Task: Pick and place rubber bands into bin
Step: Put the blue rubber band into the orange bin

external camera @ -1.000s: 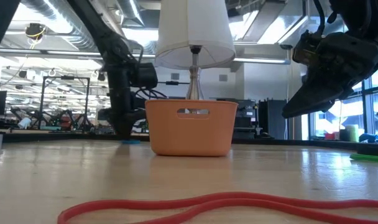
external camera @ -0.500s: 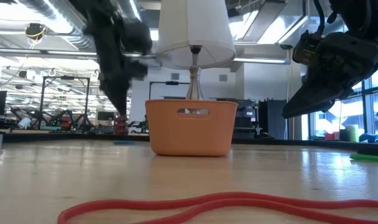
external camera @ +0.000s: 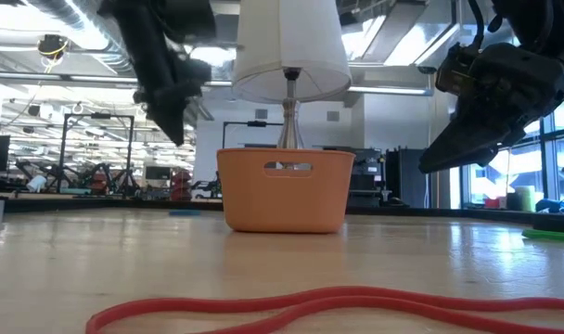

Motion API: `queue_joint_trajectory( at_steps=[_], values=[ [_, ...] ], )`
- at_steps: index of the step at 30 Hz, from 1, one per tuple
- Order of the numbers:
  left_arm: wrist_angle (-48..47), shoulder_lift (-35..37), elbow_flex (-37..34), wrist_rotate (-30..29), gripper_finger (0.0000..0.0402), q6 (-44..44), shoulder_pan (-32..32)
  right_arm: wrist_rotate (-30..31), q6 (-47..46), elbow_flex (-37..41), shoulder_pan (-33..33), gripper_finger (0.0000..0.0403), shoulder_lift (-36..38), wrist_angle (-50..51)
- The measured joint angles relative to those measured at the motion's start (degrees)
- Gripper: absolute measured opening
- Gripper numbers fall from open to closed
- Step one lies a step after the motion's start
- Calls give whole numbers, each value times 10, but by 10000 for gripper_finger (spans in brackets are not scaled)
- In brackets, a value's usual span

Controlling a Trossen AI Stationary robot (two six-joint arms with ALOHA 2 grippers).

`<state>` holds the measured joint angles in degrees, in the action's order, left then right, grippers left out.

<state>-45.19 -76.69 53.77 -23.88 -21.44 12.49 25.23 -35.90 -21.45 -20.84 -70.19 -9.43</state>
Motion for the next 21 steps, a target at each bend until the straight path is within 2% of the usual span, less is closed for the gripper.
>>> queue_joint_trajectory(
  at_steps=[4,12,17,21],
  values=[
    [3,-44,0,29,36,-41,50,0,0,0,0,122,0,-2],
    [40,-153,0,31,100,-96,124,0,1,0,0,122,0,-2],
    [90,-211,0,68,113,-88,146,0,2,0,0,122,0,0],
    [103,-242,4,71,109,-93,154,0,2,0,0,122,0,1]
  ],
)
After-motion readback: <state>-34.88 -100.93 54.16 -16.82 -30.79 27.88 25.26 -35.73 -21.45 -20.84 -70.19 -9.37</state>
